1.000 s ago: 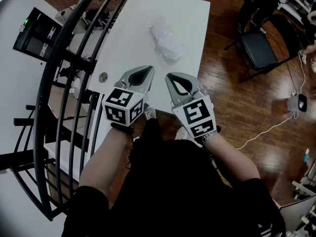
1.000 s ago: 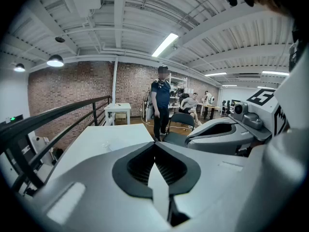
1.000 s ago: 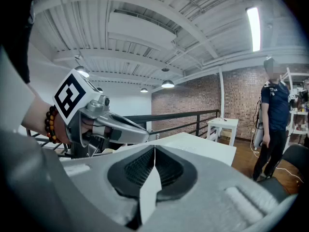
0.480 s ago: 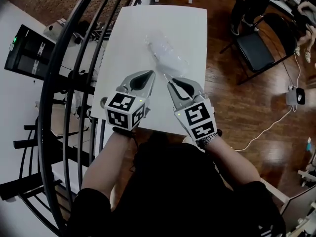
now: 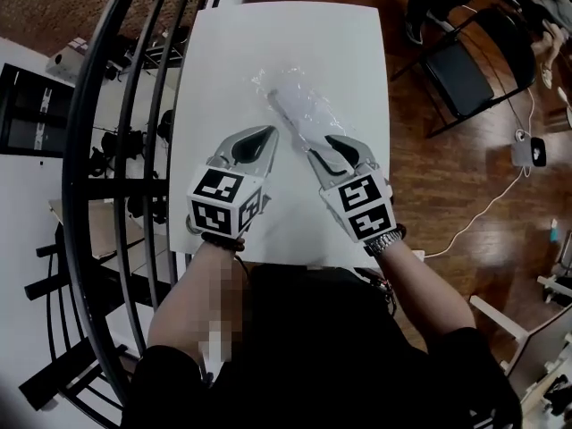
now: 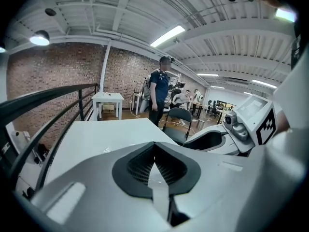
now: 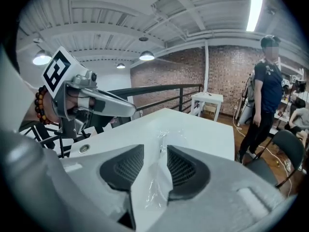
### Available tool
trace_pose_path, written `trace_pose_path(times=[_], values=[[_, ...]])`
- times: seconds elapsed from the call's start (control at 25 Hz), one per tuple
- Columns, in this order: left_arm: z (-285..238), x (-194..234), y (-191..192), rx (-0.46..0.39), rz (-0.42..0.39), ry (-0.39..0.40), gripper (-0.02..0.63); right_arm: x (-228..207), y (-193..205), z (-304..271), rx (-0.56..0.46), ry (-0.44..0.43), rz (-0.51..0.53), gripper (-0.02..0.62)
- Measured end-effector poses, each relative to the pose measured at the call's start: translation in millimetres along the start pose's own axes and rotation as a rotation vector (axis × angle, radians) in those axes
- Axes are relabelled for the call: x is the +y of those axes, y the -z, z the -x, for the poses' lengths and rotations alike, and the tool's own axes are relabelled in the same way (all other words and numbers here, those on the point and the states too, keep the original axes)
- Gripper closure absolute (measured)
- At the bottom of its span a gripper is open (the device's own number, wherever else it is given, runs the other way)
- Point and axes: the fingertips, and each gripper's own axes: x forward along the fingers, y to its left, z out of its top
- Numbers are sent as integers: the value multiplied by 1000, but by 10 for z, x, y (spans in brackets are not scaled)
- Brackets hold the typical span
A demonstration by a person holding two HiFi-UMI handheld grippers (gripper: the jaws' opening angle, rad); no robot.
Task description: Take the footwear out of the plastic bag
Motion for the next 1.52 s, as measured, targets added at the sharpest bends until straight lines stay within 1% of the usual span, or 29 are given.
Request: trace_pose_path(times=[0.24, 0.48, 0.68, 0.8, 0.96, 1.24, 1.4, 1.52], values=[[-265, 363, 155, 38, 31, 18, 591, -159, 168, -554, 112, 36, 5, 437], [-534, 531, 255, 75, 53, 56, 591, -281, 296, -926, 198, 70, 23, 428], [-689, 615, 322, 89, 70, 84, 591, -313, 591, -1154, 324, 50, 54, 399], [-724, 732, 376, 97, 73, 87, 591, -273, 686, -1182, 361, 44, 84, 397], [-755, 902, 442, 111, 75, 69, 591, -242, 732, -1175, 379, 38, 124, 397], [-730, 1064, 522, 142, 59, 16, 591, -249, 847, -1022, 393, -6, 168, 397], [-687, 1144, 575, 158, 52, -29, 591, -264, 953, -897, 396, -46, 186, 397], [-671, 1213, 614, 180, 49, -66, 591, -290, 1034, -791, 397, -95, 219, 397]])
